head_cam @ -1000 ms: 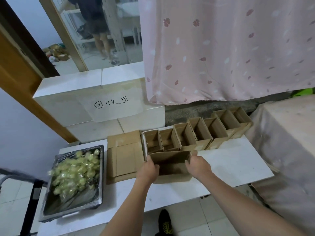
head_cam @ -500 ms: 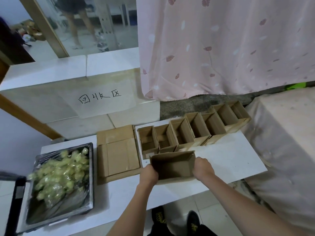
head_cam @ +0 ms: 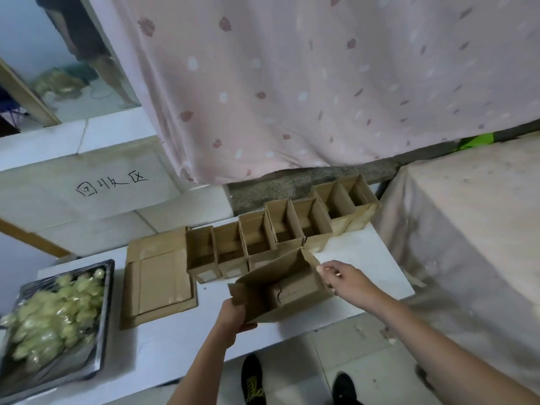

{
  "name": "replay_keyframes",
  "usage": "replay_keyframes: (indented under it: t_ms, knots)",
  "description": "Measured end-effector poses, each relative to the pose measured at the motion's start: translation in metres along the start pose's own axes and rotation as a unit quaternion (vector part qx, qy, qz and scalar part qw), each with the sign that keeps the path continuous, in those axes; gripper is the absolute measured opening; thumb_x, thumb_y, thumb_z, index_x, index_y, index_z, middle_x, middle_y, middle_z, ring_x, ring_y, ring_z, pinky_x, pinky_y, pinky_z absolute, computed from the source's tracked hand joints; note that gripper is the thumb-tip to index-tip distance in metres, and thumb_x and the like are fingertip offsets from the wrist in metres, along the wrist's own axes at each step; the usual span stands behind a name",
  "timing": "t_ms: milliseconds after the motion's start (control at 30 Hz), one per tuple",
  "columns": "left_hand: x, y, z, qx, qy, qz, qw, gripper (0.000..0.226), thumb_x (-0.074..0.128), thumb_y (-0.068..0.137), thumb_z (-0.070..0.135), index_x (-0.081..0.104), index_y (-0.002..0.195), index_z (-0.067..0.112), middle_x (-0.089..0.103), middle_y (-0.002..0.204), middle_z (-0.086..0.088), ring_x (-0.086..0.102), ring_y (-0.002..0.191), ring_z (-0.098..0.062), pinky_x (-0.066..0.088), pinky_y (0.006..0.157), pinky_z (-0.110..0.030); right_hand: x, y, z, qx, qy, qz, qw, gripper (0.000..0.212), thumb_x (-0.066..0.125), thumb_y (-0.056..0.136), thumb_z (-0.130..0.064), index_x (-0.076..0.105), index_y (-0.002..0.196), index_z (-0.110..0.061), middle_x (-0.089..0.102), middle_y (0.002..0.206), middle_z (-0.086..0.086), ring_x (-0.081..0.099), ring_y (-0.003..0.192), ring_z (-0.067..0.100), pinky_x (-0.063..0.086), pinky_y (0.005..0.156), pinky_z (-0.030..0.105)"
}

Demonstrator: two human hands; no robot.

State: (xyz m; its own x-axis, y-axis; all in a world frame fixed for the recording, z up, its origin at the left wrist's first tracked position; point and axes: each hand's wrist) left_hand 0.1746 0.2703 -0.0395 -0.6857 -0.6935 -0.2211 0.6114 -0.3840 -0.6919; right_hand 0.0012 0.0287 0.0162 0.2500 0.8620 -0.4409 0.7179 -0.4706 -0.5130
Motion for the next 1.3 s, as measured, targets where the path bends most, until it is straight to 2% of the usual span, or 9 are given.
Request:
replay_keyframes:
  t_ms: [100, 200, 300, 467, 633, 867, 1000, 1133, 1300]
  knots:
    - [0.034, -0.011, 0.012, 0.001, -0.015, -0.008, 1.000, 0.019, 0.041, 0.107, 0.011, 0.055, 0.120, 0.010, 0.061, 0.117, -0.015, 0.068, 0.100, -0.033, 0.063, 0.079, -0.041, -0.041, -0.007, 0.029, -0.049, -0.068, -0.009, 0.996, 0.092, 0.067, 0.074, -0.073, 0.021, 0.149, -0.045, 0.029, 0.154, -0.010, 0.037, 0.136, 0.014, 0.040, 0.105, 0.031]
    - [0.065, -0.019, 0.021, 0.007, -0.006, -0.017, 1.000, 0.022, 0.042, 0.106, 0.009, 0.057, 0.123, 0.005, 0.063, 0.118, -0.019, 0.069, 0.100, -0.033, 0.062, 0.081, -0.041, -0.081, -0.011, 0.047, -0.081, -0.150, -0.059, 0.984, 0.130, 0.065, 0.055, -0.089, -0.005, 0.154, -0.043, 0.000, 0.164, -0.012, 0.010, 0.150, 0.019, 0.023, 0.119, 0.039]
    - [0.090, -0.026, 0.026, 0.003, -0.007, -0.027, 1.000, 0.025, 0.041, 0.105, 0.005, 0.057, 0.124, 0.003, 0.064, 0.118, -0.020, 0.070, 0.099, -0.034, 0.062, 0.076, -0.039, -0.115, -0.014, 0.061, -0.099, -0.134, -0.081, 0.983, 0.135, 0.059, 0.052, -0.095, -0.009, 0.155, -0.041, -0.004, 0.166, -0.010, 0.010, 0.152, 0.017, 0.023, 0.121, 0.037]
    - [0.117, -0.036, 0.043, -0.005, -0.032, -0.036, 0.999, 0.024, 0.039, 0.106, 0.006, 0.057, 0.123, 0.006, 0.062, 0.121, -0.017, 0.069, 0.102, -0.035, 0.062, 0.076, -0.040, -0.143, -0.021, 0.101, -0.102, -0.238, -0.155, 0.953, 0.153, 0.082, 0.041, -0.082, -0.027, 0.145, -0.054, -0.020, 0.160, -0.025, -0.008, 0.151, 0.009, 0.016, 0.124, 0.045]
    - [0.138, -0.031, 0.061, -0.033, -0.070, -0.063, 0.995, 0.021, 0.039, 0.107, 0.004, 0.053, 0.122, 0.000, 0.060, 0.120, -0.021, 0.068, 0.103, -0.040, 0.061, 0.081, -0.044, -0.150, -0.013, 0.115, -0.128, -0.216, -0.028, 0.968, 0.147, 0.093, 0.052, -0.050, -0.015, 0.151, -0.044, 0.001, 0.162, -0.014, 0.006, 0.151, 0.018, 0.022, 0.121, 0.046]
    - [0.158, -0.003, 0.082, -0.032, -0.032, -0.074, 0.996, 0.025, 0.050, 0.104, 0.007, 0.058, 0.127, 0.002, 0.064, 0.118, -0.021, 0.068, 0.101, -0.034, 0.061, 0.079, -0.041, -0.176, 0.008, 0.092, -0.160, -0.261, 0.019, 0.952, 0.128, 0.084, 0.051, -0.053, 0.006, 0.151, -0.037, 0.020, 0.153, -0.010, 0.019, 0.141, 0.020, 0.023, 0.119, 0.039]
    - [0.166, 0.012, 0.103, 0.077, 0.129, 0.039, 0.988, 0.027, 0.056, 0.102, 0.018, 0.063, 0.127, 0.011, 0.068, 0.116, -0.013, 0.065, 0.100, -0.030, 0.055, 0.088, -0.044, -0.181, 0.024, 0.083, -0.169, -0.383, 0.025, 0.908, 0.130, 0.083, 0.054, -0.054, 0.006, 0.155, -0.026, 0.019, 0.153, -0.004, 0.016, 0.141, 0.022, 0.022, 0.120, 0.039]
    - [0.184, 0.007, 0.125, 0.236, 0.235, 0.107, 0.937, 0.030, 0.049, 0.104, 0.022, 0.060, 0.132, 0.019, 0.066, 0.126, -0.004, 0.062, 0.112, -0.020, 0.048, 0.086, -0.027, -0.164, 0.042, 0.079, -0.155, -0.434, -0.003, 0.888, 0.122, 0.083, 0.062, -0.052, 0.011, 0.155, -0.022, 0.019, 0.152, -0.002, 0.015, 0.141, 0.026, 0.024, 0.119, 0.044]
    - [0.219, 0.006, 0.131, 0.364, 0.344, 0.087, 0.861, 0.043, 0.042, 0.104, 0.021, 0.047, 0.147, 0.019, 0.043, 0.153, -0.001, 0.043, 0.138, -0.021, 0.043, 0.108, -0.033, -0.139, 0.060, 0.085, -0.160, -0.450, 0.007, 0.878, 0.111, 0.078, 0.062, -0.047, 0.018, 0.151, -0.017, 0.023, 0.148, 0.002, 0.024, 0.137, 0.027, 0.030, 0.113, 0.039]
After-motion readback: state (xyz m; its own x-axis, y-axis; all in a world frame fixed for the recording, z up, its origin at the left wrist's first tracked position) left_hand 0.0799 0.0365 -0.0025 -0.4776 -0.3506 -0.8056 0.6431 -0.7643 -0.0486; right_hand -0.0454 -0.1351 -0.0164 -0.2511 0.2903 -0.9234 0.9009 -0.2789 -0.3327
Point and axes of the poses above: each hand's wrist, its own y-axis towards the middle knuckle, its own x-axis out of the palm, z = x × y
